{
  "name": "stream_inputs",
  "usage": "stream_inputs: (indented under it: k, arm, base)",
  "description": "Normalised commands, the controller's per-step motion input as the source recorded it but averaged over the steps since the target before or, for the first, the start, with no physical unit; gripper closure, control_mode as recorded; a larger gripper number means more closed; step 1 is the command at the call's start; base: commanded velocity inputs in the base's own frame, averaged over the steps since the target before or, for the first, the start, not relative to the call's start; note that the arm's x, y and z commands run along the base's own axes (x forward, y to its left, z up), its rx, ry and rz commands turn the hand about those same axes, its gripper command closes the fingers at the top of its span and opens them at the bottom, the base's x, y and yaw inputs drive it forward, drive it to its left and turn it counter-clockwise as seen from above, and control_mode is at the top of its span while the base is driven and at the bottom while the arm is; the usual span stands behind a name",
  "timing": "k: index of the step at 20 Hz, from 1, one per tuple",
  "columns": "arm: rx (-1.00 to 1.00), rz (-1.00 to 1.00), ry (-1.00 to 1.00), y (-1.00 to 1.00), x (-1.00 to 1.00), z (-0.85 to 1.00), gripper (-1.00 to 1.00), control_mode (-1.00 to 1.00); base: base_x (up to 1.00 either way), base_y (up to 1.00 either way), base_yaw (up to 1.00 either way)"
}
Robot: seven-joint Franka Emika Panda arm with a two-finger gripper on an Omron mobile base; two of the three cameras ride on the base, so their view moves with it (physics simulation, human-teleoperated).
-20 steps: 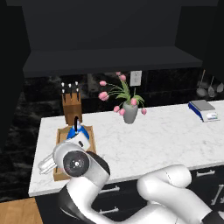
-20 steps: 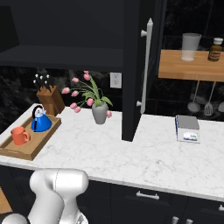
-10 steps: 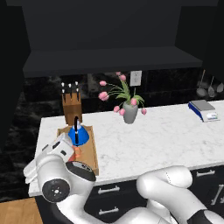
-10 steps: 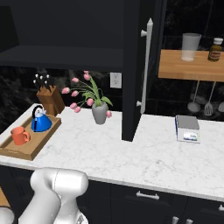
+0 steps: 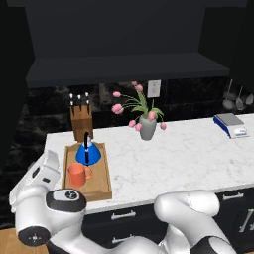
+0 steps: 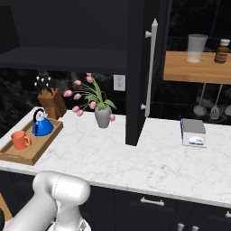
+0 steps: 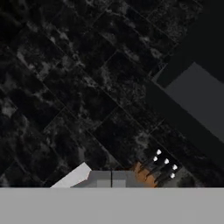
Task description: Pick the kettle from the counter and place it on the tray. Then pick the mug from the cabinet and place it on the tray. Then close the cabinet doors.
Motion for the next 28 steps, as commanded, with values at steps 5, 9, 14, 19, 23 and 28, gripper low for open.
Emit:
stream_inputs:
  k: [5, 9, 14, 19, 23, 28]
  arm:
    - [-0.21, 0.0, -0.33, 0.44, 0.0, 0.06, 1.0, -1.0]
    - [-0.09, 0.0, -0.21, 0.44, 0.0, 0.35, 1.0, -1.0]
    - [-0.03, -0.01, -0.07, 0.21, 0.0, 0.15, 1.0, -1.0]
    - [0.0, 0.0, -0.01, 0.0, 0.0, 0.0, 1.0, -1.0]
    - [-0.05, -0.05, -0.16, 0.02, 0.01, 0.0, 1.0, -1.0]
    - [-0.07, -0.15, -0.19, 0.01, 0.09, 0.17, 1.0, -1.0]
  base:
    - [0.0, 0.0, 0.0]
    - [0.0, 0.0, 0.0]
    - [0.0, 0.0, 0.0]
    - [0.0, 0.0, 0.0]
    - [0.0, 0.0, 0.0]
    - [0.0, 0.0, 0.0]
